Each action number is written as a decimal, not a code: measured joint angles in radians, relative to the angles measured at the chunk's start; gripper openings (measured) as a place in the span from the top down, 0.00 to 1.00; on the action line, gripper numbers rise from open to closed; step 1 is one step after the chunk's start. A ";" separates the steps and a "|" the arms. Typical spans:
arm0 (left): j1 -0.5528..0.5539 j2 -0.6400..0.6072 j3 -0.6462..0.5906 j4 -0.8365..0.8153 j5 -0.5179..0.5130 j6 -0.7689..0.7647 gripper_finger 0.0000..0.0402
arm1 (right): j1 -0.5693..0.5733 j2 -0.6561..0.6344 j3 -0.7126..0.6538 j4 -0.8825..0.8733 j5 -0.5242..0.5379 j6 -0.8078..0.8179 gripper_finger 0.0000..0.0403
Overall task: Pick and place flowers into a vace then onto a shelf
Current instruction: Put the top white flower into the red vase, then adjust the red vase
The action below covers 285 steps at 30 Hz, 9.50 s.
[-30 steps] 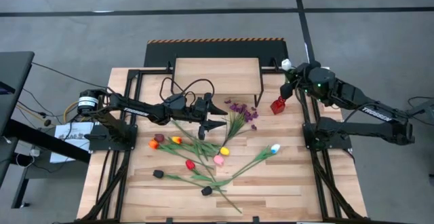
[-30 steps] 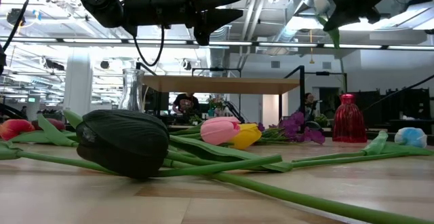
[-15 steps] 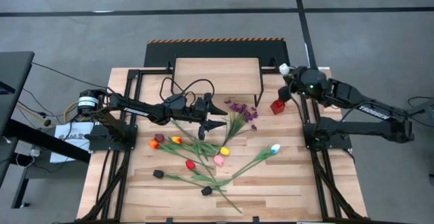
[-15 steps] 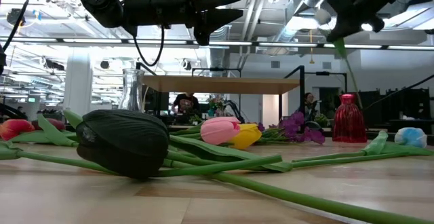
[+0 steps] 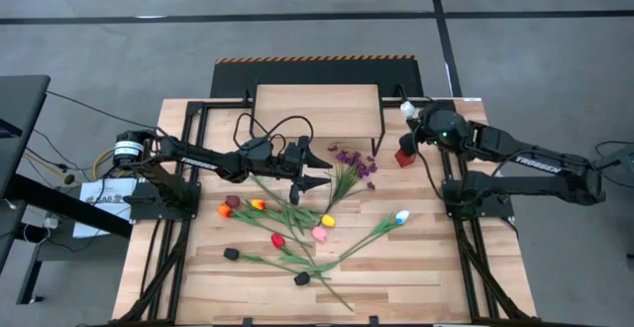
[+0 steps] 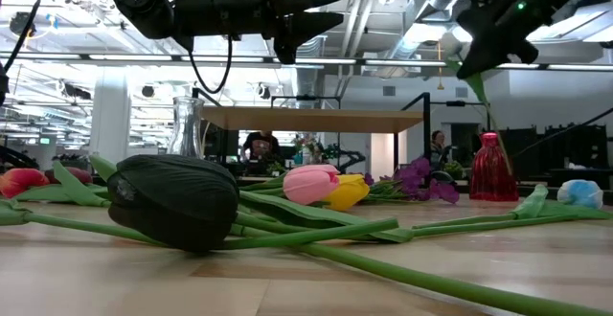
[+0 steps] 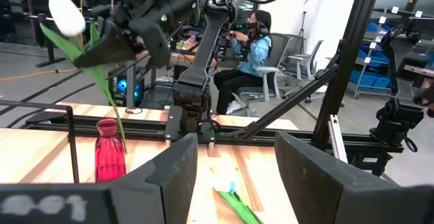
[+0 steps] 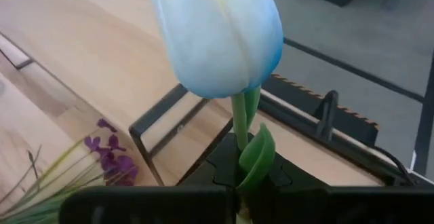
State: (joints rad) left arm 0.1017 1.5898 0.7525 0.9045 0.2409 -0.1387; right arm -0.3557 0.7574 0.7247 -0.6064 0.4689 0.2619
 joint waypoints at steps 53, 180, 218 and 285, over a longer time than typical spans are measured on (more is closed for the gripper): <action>-0.004 0.000 0.000 0.001 0.000 -0.005 0.53 | 0.000 0.007 0.020 0.061 0.052 -0.079 0.98; -0.336 -1.519 -0.746 -0.626 -0.741 0.060 0.53 | 0.580 0.460 0.052 0.242 -0.382 -0.217 0.68; -0.336 -1.519 -0.732 -0.545 -0.665 -0.005 0.53 | -0.170 0.317 0.340 -0.429 -0.246 0.446 0.49; -0.336 -1.519 -0.725 -0.621 -0.665 0.089 0.53 | -0.739 0.901 0.340 -0.420 -0.545 0.672 0.41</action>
State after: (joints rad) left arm -0.2344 0.0711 0.0277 0.2832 -0.4244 -0.0494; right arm -1.0946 1.6584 1.0645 -1.0259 -0.0761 0.9340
